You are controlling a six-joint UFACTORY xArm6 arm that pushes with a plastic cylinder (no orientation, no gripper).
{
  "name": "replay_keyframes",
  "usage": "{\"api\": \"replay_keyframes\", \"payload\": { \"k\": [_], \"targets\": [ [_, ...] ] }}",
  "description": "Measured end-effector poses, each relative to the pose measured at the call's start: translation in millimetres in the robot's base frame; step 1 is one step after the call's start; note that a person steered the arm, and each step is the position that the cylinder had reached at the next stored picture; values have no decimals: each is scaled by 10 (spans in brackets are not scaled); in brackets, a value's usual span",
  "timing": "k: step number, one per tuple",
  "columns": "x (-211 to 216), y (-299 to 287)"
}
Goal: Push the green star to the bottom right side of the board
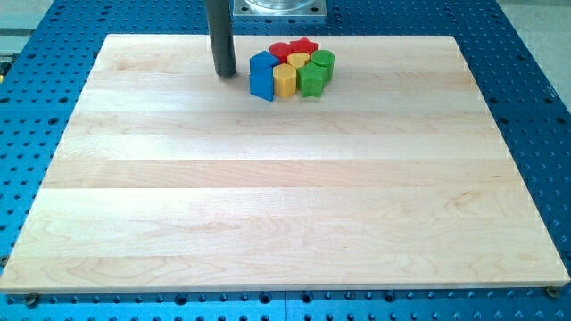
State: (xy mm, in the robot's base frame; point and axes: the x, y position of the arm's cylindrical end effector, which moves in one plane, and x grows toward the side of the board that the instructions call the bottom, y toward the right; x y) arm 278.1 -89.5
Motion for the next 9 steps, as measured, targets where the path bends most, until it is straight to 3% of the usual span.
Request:
{"api": "replay_keyframes", "payload": {
  "k": [1, 2, 3, 5, 7, 8, 9],
  "targets": [
    [-88, -29],
    [-624, 115],
    [-757, 501],
    [-71, 1076],
    [-415, 916],
    [-803, 1276],
    [-210, 1406]
  ]
}}
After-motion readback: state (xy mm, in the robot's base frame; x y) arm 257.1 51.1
